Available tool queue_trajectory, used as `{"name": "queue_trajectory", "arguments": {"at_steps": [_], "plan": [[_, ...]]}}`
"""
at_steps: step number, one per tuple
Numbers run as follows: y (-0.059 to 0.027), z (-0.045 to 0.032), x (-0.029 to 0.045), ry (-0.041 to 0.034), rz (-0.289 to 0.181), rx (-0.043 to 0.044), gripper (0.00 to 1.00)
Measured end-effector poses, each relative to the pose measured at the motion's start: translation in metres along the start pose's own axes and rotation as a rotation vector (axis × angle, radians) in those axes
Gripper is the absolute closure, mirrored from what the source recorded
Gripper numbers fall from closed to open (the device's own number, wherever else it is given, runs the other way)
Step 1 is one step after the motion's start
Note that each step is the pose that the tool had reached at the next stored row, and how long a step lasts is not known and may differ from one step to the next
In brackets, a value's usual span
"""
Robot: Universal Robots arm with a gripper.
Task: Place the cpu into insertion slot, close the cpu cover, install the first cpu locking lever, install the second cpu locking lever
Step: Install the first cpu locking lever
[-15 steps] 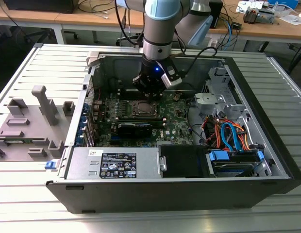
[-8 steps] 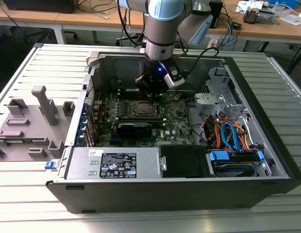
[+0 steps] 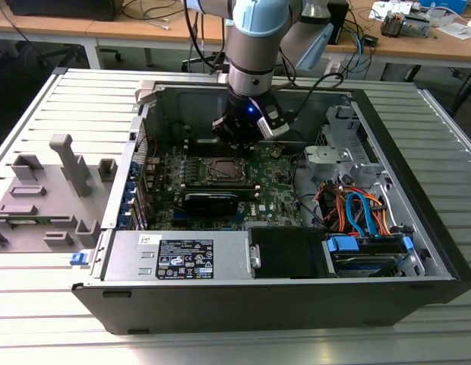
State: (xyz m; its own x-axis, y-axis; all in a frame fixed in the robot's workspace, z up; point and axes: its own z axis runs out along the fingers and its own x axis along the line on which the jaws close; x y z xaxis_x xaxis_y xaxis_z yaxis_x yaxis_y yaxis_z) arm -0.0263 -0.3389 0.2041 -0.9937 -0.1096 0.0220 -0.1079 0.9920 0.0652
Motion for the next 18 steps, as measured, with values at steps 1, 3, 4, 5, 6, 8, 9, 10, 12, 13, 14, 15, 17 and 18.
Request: {"name": "queue_trajectory", "arguments": {"at_steps": [1, 3, 4, 5, 6, 8, 9, 10, 12, 13, 14, 15, 17, 18], "plan": [[-0.0001, -0.0035, 0.0002, 0.0005, 0.0, -0.0011, 0.89], [0.0001, -0.0073, 0.0003, 0.0005, 0.0, -0.0024, 0.89], [0.0001, -0.0079, 0.0003, 0.0004, 0.0, -0.0033, 0.89], [0.0001, -0.008, 0.0003, 0.0, 0.0, -0.0054, 0.89], [-0.0002, -0.0081, 0.0005, -0.0001, 0.0, -0.0059, 0.89], [-0.0009, -0.0081, 0.0027, -0.0002, -0.001, -0.0071, 0.89], [-0.0009, -0.008, 0.0072, -0.0015, 0.0, -0.0072, 0.89], [-0.0008, -0.008, 0.0094, -0.0022, 0.0, -0.007, 0.89], [-0.0005, -0.0079, 0.014, -0.0045, -0.001, -0.0066, 0.89], [-0.0001, -0.0078, 0.0179, -0.0063, -0.001, -0.0065, 0.89], [0.0001, -0.0077, 0.0199, -0.0072, -0.001, -0.0065, 0.89], [0.0004, -0.0076, 0.0223, -0.0083, -0.001, -0.0063, 0.89], [0.0006, -0.0075, 0.0258, -0.0095, -0.001, -0.0064, 0.89], [0.0003, -0.0075, 0.0259, -0.0095, -0.001, -0.0065, 0.89]]}}
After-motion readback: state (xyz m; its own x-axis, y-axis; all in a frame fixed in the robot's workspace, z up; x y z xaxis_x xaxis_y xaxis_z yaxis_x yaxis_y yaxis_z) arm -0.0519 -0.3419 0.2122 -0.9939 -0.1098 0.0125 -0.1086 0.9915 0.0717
